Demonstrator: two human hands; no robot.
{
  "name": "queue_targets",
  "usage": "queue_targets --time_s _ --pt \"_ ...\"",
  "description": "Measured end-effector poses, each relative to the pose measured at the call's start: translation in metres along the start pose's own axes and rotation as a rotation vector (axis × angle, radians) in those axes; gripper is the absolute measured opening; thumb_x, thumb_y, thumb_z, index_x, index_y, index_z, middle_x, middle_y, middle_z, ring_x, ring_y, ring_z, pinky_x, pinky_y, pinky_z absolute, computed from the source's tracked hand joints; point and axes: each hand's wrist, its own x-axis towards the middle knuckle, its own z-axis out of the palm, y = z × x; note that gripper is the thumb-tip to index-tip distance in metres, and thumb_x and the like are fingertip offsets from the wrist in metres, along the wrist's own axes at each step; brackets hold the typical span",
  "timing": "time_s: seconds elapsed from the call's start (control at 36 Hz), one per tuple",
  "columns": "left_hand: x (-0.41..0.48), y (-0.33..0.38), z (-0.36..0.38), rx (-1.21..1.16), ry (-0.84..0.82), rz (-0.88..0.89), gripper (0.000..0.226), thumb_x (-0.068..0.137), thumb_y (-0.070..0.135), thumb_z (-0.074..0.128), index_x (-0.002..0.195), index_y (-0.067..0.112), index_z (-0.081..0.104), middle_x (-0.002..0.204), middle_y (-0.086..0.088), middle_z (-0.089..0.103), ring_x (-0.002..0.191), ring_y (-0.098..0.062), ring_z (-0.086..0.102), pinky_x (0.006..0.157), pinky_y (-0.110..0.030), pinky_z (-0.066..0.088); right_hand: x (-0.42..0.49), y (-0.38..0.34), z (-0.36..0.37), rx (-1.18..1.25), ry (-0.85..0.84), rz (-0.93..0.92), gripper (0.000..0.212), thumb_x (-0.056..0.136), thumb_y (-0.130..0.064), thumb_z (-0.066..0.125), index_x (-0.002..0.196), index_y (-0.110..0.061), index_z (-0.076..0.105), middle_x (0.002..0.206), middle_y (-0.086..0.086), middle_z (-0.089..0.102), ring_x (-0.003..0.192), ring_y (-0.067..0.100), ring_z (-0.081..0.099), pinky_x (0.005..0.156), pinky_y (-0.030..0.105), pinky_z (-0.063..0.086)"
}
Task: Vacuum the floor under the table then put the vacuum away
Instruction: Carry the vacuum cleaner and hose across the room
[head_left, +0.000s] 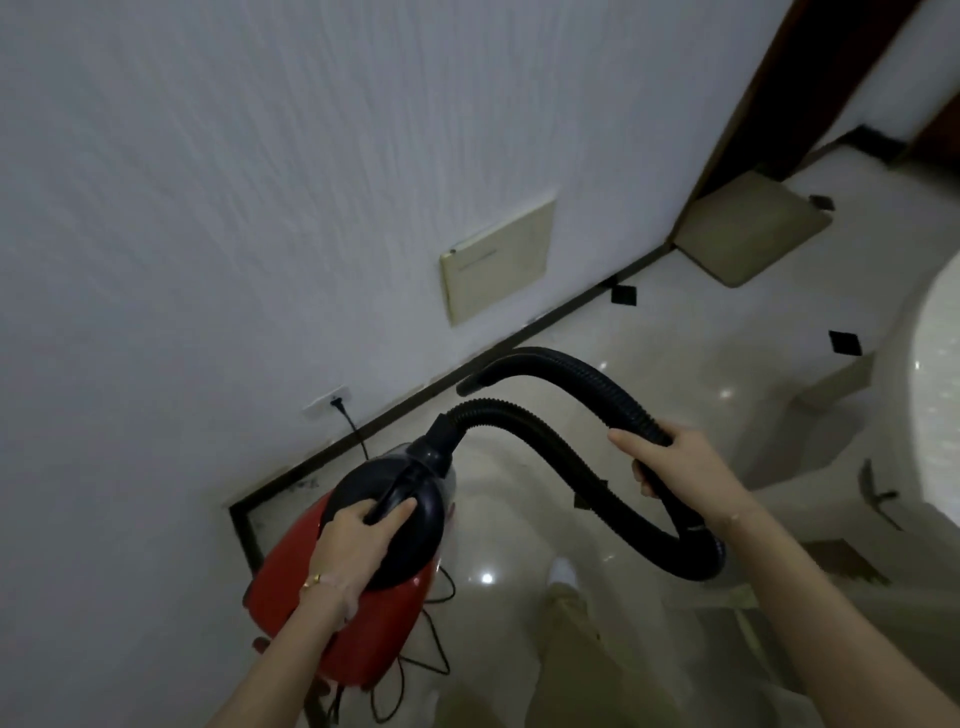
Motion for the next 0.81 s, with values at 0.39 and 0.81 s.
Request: queue_targets --time_s 0.39,0.81 --pt "0.073 0.188 0.141 -0.009 -0.112 0.168 0.036 0.082 0.045 0.067 0.066 0.014 0.059 0.051 -0.003 0.041 0.050 -0.017 0.037 0.055 -0.033 0.027 0.093 -0.046 -0.205 0.155 0.253 -0.088 0.027 0.084 -0.036 0.068 0.079 -0.011 0.059 0.057 0.004 0.056 0.048 0.016 0.051 0.052 0.026 0.046" --pt "0.233 0.409 0.303 0.103 -0.358 0.294 0.036 0.084 0.040 0.066 0.065 0.011 0.056 0.050 -0.003 0.044 0.048 -0.017 0.039 0.052 -0.028 0.028 0.226 -0.068 -0.356 0.352 0.628 -0.025 0.027 0.084 -0.031 0.068 0.075 -0.008 0.057 0.055 0.007 0.055 0.041 0.012 0.050 0.042 0.018 0.044"
